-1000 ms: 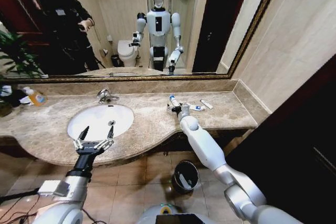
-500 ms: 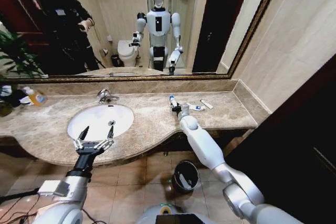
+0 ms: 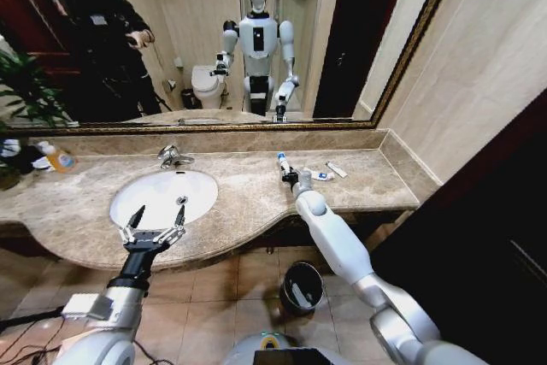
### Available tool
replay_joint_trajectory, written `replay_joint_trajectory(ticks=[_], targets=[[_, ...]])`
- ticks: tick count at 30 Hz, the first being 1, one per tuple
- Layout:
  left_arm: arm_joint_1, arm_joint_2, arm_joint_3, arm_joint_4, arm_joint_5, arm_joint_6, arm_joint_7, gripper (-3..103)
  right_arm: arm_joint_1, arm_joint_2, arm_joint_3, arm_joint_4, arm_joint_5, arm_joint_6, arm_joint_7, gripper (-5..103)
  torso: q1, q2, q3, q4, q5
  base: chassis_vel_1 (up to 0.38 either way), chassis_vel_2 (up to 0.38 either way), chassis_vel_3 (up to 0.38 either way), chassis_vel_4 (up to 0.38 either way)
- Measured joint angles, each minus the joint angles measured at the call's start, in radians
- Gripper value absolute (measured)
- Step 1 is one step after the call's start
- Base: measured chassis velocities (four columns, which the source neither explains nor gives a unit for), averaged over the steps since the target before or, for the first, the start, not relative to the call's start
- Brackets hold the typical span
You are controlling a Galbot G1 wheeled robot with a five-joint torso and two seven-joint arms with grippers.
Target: Pick up the trash from the sink and place it in the trash bin.
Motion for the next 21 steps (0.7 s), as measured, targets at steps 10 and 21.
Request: replay_joint_trajectory(ticks=[10, 21], targets=[[0.000, 0.000, 0.000, 0.000, 0.000, 0.000, 0.000, 100, -0.214, -0.137, 0.006, 0.354, 0.065, -0.043, 0.058, 27, 0.000, 0.000, 0.000, 0.0000, -0.0001, 0.000, 0.000, 0.000, 0.000], [0.000, 0.000, 0.000, 0.000, 0.000, 0.000, 0.000, 100, -0.505, -0.218, 0.030, 0.652, 0.010, -0.043, 0.068, 27, 0.000, 0.000, 0.000, -0.0002, 0.0000, 0.000, 0.000, 0.000, 0.000]])
